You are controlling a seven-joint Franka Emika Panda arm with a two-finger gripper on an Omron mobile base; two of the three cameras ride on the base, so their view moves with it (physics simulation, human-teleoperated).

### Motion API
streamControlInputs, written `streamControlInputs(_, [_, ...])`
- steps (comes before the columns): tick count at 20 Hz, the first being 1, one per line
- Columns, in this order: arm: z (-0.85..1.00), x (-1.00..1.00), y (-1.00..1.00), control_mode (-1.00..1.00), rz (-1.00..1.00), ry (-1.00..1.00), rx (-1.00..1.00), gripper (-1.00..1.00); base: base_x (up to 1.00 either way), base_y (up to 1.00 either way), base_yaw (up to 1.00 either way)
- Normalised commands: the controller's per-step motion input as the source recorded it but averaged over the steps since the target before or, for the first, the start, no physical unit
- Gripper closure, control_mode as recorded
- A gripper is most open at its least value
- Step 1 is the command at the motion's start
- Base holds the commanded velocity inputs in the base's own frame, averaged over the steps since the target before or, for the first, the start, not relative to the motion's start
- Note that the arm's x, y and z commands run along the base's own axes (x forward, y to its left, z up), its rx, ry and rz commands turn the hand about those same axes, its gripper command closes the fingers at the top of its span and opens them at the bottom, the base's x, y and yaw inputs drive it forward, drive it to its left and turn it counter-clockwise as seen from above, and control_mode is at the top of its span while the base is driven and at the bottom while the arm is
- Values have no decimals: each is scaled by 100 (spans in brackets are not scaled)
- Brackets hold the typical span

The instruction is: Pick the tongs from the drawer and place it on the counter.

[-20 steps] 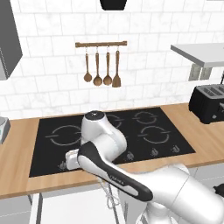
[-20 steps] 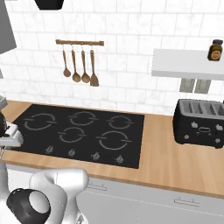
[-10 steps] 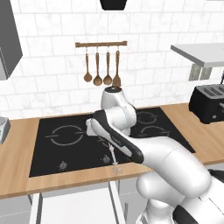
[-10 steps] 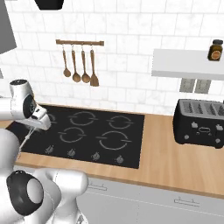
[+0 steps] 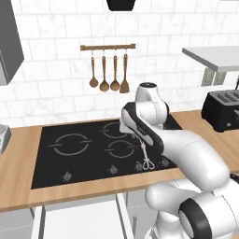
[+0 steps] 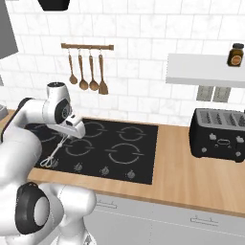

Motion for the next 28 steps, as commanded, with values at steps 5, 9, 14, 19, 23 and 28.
streamControlInputs(5, [-1, 0, -100, -100, -4, 0, 0, 100, 0, 0, 0])
streamControlInputs(9, [-12, 3, -100, -100, 0, 0, 0, 100, 0, 0, 0])
streamControlInputs(14, [-4, 39, -100, -100, -2, 0, 0, 100, 0, 0, 0])
streamControlInputs(19, [-8, 40, -100, -100, -1, 0, 0, 100, 0, 0, 0])
streamControlInputs(23, [-26, 13, -100, -100, 0, 0, 4, 100, 0, 0, 0])
streamControlInputs(28, [-23, 17, -100, -100, 0, 0, 4, 100, 0, 0, 0])
